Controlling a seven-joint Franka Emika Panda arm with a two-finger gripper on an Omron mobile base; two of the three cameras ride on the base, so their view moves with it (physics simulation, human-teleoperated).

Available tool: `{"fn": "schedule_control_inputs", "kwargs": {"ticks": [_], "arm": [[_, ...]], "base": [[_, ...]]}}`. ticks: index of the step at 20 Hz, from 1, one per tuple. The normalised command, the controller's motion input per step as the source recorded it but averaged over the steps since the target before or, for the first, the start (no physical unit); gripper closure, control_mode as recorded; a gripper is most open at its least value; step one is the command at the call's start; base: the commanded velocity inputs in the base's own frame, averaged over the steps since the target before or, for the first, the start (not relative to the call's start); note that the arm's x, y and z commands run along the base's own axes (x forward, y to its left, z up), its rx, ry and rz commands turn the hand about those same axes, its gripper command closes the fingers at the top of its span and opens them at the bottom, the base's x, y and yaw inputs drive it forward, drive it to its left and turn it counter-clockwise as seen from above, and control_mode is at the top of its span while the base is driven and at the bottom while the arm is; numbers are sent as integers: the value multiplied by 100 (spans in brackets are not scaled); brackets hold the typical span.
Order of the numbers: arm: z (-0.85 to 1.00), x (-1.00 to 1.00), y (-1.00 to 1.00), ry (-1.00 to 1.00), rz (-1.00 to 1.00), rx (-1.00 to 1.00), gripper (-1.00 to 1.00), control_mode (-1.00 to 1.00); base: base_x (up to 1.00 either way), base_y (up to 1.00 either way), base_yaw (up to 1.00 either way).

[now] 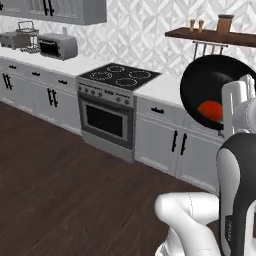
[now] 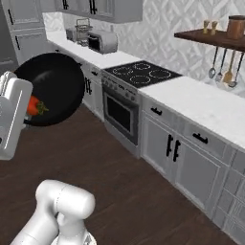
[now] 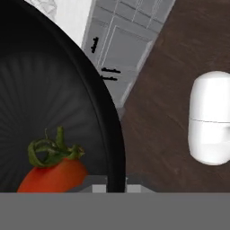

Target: Pick the tomato from the sink and place it in the bowl. Then pick the bowl and place it in the microwave. Then close the microwave door and press the start button.

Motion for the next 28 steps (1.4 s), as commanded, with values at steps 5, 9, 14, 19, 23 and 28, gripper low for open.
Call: {"fn": "schedule_control_inputs", "kwargs": {"ticks": [5, 9, 14, 19, 23, 28], "arm": [[0, 0, 0, 0, 0, 0, 100, 100], [0, 0, 0, 0, 0, 0, 100, 100], [0, 0, 0, 0, 0, 0, 100, 100], [0, 0, 0, 0, 0, 0, 100, 100], [0, 0, 0, 0, 0, 0, 100, 100], [0, 0, 0, 0, 0, 0, 100, 100]], "base": [[0, 0, 100], [0, 0, 100], [0, 0, 100], [1, -13, 96], [0, -81, 70], [0, -100, 54]]}}
